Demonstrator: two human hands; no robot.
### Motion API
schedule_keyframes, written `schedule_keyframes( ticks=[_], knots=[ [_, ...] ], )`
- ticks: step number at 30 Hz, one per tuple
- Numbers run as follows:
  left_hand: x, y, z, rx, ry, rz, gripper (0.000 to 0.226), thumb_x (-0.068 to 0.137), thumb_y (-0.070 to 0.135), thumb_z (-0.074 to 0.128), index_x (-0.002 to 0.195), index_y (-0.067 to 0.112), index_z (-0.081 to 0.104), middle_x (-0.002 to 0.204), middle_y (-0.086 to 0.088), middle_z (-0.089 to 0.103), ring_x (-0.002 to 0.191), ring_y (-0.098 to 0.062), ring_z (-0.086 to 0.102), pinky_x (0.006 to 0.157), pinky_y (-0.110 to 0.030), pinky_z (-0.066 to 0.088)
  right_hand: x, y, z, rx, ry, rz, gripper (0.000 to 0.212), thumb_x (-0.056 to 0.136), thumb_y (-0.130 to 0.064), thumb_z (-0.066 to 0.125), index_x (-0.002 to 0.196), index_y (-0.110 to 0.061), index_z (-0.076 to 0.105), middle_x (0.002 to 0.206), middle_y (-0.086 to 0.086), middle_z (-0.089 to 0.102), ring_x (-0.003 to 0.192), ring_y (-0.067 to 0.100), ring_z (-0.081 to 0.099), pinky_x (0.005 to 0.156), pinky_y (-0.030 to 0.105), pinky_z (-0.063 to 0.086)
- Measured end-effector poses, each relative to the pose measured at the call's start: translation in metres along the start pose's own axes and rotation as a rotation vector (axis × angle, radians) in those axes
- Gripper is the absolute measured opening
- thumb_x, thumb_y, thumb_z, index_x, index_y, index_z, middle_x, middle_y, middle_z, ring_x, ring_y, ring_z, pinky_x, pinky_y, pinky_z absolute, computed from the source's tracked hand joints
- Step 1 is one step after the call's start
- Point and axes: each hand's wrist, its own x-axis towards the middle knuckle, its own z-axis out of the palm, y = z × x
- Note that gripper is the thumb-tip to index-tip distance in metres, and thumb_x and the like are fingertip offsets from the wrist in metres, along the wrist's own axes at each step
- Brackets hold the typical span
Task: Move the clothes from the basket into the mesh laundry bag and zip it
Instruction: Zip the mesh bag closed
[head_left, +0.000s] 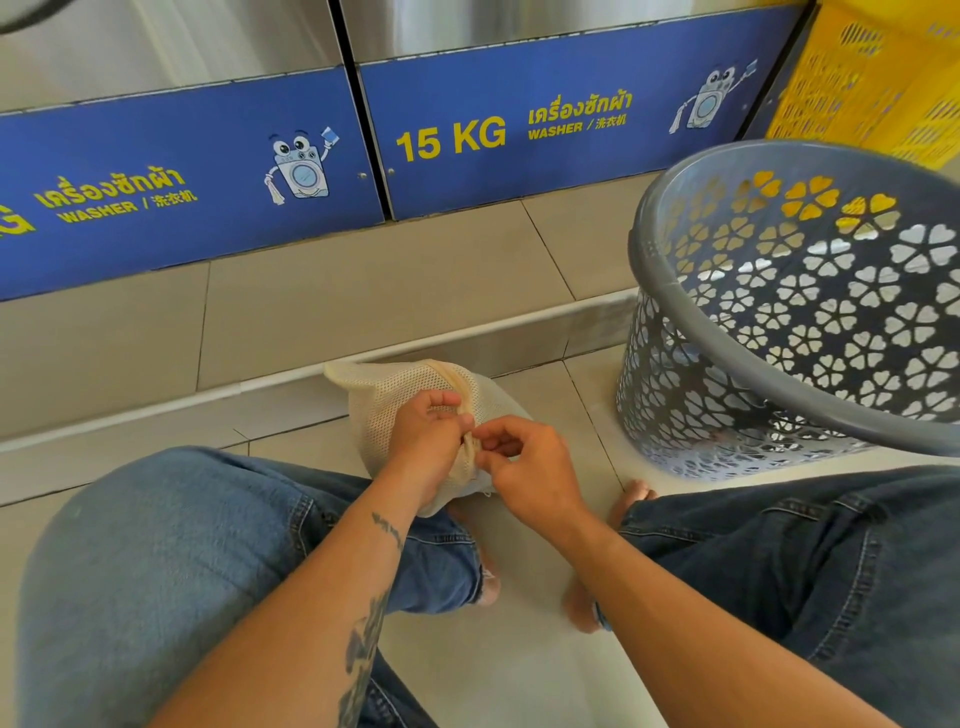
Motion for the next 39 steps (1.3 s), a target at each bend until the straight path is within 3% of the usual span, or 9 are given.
schedule_keyframes(
  ticks=[4, 10, 15, 22, 27, 30, 33, 36, 39],
  knots=[
    [-0.001, -0.001, 0.003, 0.038, -0.013, 0.017, 0.022, 0.081, 0.009, 0.069, 0.098, 0.022, 0.064, 0.09, -0.005, 0.069, 0.081, -0.019, 0.066, 0.073, -0.034, 0.053, 0.003, 0.008, -0.001, 0.103, 0.032, 0.102, 0.018, 0.078, 0.0, 0.075, 0.087, -0.016, 0.076, 0.081, -0.002, 0.073, 0.075, 0.007, 0.067, 0.07, 0.023, 0.055],
    [-0.001, 0.002, 0.008, 0.125, -0.015, 0.116, 0.02, 0.084, 0.008, 0.066, 0.095, 0.024, 0.063, 0.077, 0.001, 0.061, 0.071, -0.014, 0.06, 0.065, -0.025, 0.045, 0.006, 0.009, -0.002, 0.072, 0.033, 0.052, 0.02, 0.078, 0.001, 0.073, 0.08, -0.019, 0.072, 0.076, -0.001, 0.072, 0.072, 0.009, 0.065, 0.068, 0.024, 0.057],
    [-0.002, 0.001, 0.01, 0.17, -0.001, 0.177, 0.02, 0.086, 0.007, 0.062, 0.097, 0.024, 0.063, 0.078, 0.001, 0.058, 0.07, -0.011, 0.057, 0.061, -0.021, 0.04, 0.008, 0.008, -0.006, 0.091, -0.016, 0.056, 0.022, 0.076, 0.001, 0.075, 0.082, -0.02, 0.072, 0.078, -0.001, 0.071, 0.072, 0.01, 0.065, 0.072, 0.03, 0.059],
    [-0.001, -0.004, 0.01, 0.13, 0.039, 0.17, 0.021, 0.084, 0.004, 0.063, 0.095, 0.022, 0.064, 0.08, 0.0, 0.063, 0.074, -0.012, 0.061, 0.067, -0.022, 0.045, 0.008, 0.002, -0.01, -0.021, -0.129, 0.002, 0.029, 0.067, -0.006, 0.084, 0.086, -0.018, 0.066, 0.079, -0.003, 0.063, 0.065, 0.005, 0.056, 0.061, 0.016, 0.05],
    [0.0, -0.01, 0.006, 0.062, 0.038, 0.083, 0.022, 0.082, 0.001, 0.065, 0.096, 0.018, 0.064, 0.084, -0.003, 0.063, 0.076, -0.016, 0.06, 0.068, -0.024, 0.047, 0.006, 0.01, -0.007, -0.2, -0.238, -0.087, 0.026, 0.065, -0.014, 0.082, 0.076, -0.026, 0.062, 0.075, -0.006, 0.065, 0.067, 0.006, 0.057, 0.068, 0.026, 0.054],
    [0.006, -0.007, 0.004, 0.05, 0.057, 0.076, 0.02, 0.082, 0.004, 0.067, 0.094, 0.02, 0.064, 0.085, -0.001, 0.062, 0.077, -0.015, 0.06, 0.07, -0.026, 0.046, 0.0, 0.012, 0.0, -0.095, -0.204, -0.037, 0.025, 0.069, -0.006, 0.08, 0.08, -0.021, 0.064, 0.077, 0.0, 0.067, 0.067, 0.007, 0.059, 0.067, 0.024, 0.054],
    [0.007, -0.005, 0.006, 0.051, 0.043, 0.07, 0.019, 0.083, 0.005, 0.066, 0.094, 0.021, 0.064, 0.087, -0.002, 0.063, 0.077, -0.015, 0.06, 0.067, -0.026, 0.045, 0.001, 0.013, 0.0, 0.049, -0.117, 0.053, 0.031, 0.069, 0.002, 0.076, 0.088, -0.018, 0.062, 0.079, 0.01, 0.068, 0.066, 0.014, 0.062, 0.066, 0.034, 0.057],
    [0.007, -0.005, 0.006, 0.037, 0.032, 0.049, 0.019, 0.084, 0.006, 0.065, 0.096, 0.02, 0.064, 0.091, -0.004, 0.064, 0.079, -0.015, 0.06, 0.067, -0.027, 0.046, 0.001, 0.013, -0.006, 0.029, -0.135, 0.036, 0.034, 0.071, 0.005, 0.074, 0.091, -0.02, 0.062, 0.082, 0.007, 0.066, 0.063, 0.009, 0.057, 0.061, 0.029, 0.054],
    [0.01, -0.006, 0.005, 0.005, 0.056, 0.005, 0.019, 0.084, 0.007, 0.065, 0.094, 0.022, 0.065, 0.099, -0.005, 0.066, 0.087, -0.019, 0.062, 0.076, -0.032, 0.051, -0.003, 0.01, -0.007, 0.003, -0.161, 0.023, 0.039, 0.071, 0.004, 0.073, 0.093, -0.026, 0.061, 0.089, 0.006, 0.065, 0.064, 0.01, 0.058, 0.062, 0.034, 0.055]
  ],
)
